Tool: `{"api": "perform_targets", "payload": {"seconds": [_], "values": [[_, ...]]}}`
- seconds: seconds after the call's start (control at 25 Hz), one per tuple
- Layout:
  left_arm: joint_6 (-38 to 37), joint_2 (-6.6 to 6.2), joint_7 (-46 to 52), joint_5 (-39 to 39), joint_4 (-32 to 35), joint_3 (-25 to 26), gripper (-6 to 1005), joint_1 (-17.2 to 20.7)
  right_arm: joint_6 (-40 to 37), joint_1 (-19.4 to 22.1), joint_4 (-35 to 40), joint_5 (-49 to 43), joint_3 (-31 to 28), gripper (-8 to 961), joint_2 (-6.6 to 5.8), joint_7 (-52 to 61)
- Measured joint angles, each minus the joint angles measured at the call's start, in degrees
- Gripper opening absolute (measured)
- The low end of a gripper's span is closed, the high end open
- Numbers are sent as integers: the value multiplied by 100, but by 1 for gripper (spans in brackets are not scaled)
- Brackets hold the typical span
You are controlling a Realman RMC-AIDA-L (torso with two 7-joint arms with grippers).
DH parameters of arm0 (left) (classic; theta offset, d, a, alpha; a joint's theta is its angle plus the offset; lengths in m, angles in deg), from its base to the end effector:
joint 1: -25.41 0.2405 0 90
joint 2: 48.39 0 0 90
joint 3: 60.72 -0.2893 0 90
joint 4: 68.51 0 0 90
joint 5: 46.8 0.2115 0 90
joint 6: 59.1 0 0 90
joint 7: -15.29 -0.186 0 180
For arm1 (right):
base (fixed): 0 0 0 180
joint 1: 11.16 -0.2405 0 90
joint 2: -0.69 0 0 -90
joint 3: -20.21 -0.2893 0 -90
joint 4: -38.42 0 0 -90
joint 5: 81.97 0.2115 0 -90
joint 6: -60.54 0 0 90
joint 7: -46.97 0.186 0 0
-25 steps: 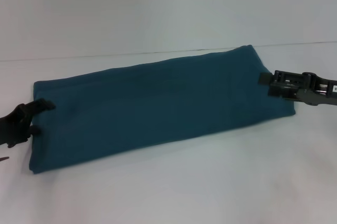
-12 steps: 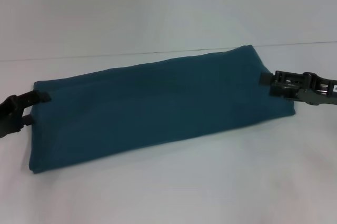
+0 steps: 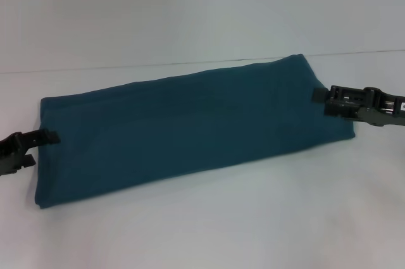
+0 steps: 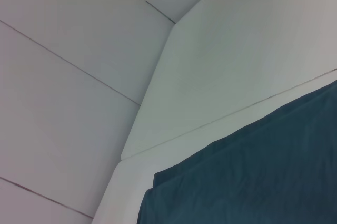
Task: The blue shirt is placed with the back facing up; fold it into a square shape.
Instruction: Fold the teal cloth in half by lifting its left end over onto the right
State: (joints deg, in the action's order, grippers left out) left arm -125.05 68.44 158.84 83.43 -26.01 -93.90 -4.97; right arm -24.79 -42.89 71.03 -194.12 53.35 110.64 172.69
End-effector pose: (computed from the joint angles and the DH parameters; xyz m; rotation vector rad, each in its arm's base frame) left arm -0.3659 0.4121 0.0021 -1.7441 -1.8617 -0.5714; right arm 0.3084 0.4004 0.0254 -2.1814 1.6929 0.9035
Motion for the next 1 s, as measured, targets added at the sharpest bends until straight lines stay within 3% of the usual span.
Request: {"api": "perform_targets", "payload": {"seconds": [1.0], "values": [[742,71,-90,120,-117,-364,889,-50,101,-1,0,0,0,883,2,-3]]}}
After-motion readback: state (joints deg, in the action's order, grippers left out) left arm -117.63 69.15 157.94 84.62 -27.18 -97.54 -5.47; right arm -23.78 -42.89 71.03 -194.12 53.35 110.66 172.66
